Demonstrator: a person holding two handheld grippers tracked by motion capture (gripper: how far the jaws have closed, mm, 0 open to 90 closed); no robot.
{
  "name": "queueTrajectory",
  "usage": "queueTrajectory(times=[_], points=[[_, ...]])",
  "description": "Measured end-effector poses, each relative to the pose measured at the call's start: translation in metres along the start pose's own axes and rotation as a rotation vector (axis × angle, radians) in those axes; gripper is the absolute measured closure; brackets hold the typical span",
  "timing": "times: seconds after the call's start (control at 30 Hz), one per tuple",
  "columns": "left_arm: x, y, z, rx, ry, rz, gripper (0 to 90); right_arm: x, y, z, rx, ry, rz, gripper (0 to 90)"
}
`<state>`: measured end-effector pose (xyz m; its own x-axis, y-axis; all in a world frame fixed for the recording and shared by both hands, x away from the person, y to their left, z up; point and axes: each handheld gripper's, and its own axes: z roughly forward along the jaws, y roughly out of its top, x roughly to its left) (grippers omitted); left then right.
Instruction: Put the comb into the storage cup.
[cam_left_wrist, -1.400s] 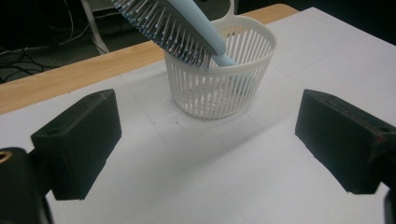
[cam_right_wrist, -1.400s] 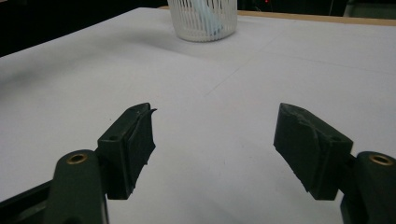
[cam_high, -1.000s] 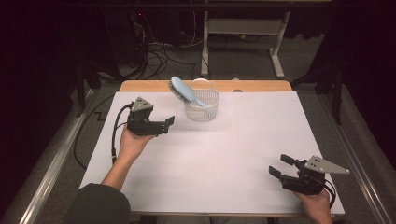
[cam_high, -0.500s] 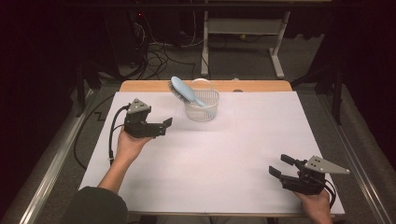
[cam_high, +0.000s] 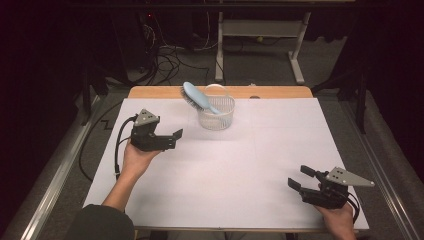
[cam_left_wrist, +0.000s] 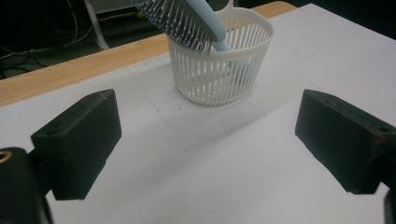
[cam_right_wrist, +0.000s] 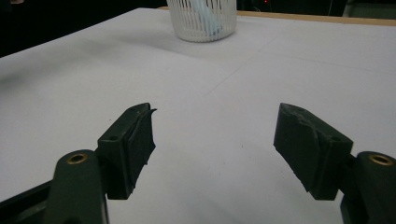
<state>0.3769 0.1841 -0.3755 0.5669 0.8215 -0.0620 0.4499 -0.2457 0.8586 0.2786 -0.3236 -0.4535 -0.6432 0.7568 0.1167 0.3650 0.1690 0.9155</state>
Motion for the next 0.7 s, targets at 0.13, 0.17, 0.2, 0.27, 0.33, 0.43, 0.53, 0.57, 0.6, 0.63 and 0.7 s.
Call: queueTrajectory(times=[0.13, 0.17, 0.2, 0.27, 0.33, 0.43, 0.53, 0.57, 0.6, 0.63, 0.7], points=[[-0.001, -0.001, -0.003, -0.007, 0.001, 0.004, 6.5, 0.0, 0.0, 0.0, 0.0, 0.0, 0.0, 28.9], [-0.002, -0.001, -0.004, -0.008, 0.001, 0.005, 6.5, 0.0, 0.0, 0.0, 0.0, 0.0, 0.0, 28.9], [-0.002, -0.002, -0.004, -0.009, 0.001, 0.006, 6.5, 0.0, 0.0, 0.0, 0.0, 0.0, 0.0, 28.9], [-0.002, -0.002, -0.005, -0.009, 0.0, 0.009, 6.5, 0.0, 0.0, 0.0, -0.001, 0.0, 0.0, 28.9], [-0.003, -0.003, -0.006, -0.01, 0.0, 0.008, 6.5, 0.0, 0.0, 0.0, -0.001, -0.001, 0.0, 28.9], [-0.003, -0.004, -0.007, -0.014, -0.002, 0.007, 6.5, 0.0, 0.0, 0.0, 0.0, 0.0, 0.0, 28.9], [-0.003, -0.005, -0.008, -0.012, -0.002, 0.009, 6.5, 0.0, 0.0, 0.0, 0.0, 0.0, -0.001, 28.9], [-0.004, -0.005, -0.009, -0.016, -0.003, 0.008, 6.5, 0.0, 0.0, 0.0, -0.001, 0.0, 0.0, 28.9], [-0.004, -0.005, -0.009, -0.018, -0.003, 0.009, 6.5, 0.0, 0.0, 0.0, -0.001, 0.0, 0.0, 28.9], [-0.004, -0.006, -0.01, -0.018, -0.004, 0.009, 6.5, 0.0, 0.0, 0.0, -0.001, -0.001, 0.0, 28.9], [-0.005, -0.007, -0.011, -0.021, -0.004, 0.01, 6.5, 0.0, 0.0, 0.0, -0.001, 0.0, -0.002, 28.9]])
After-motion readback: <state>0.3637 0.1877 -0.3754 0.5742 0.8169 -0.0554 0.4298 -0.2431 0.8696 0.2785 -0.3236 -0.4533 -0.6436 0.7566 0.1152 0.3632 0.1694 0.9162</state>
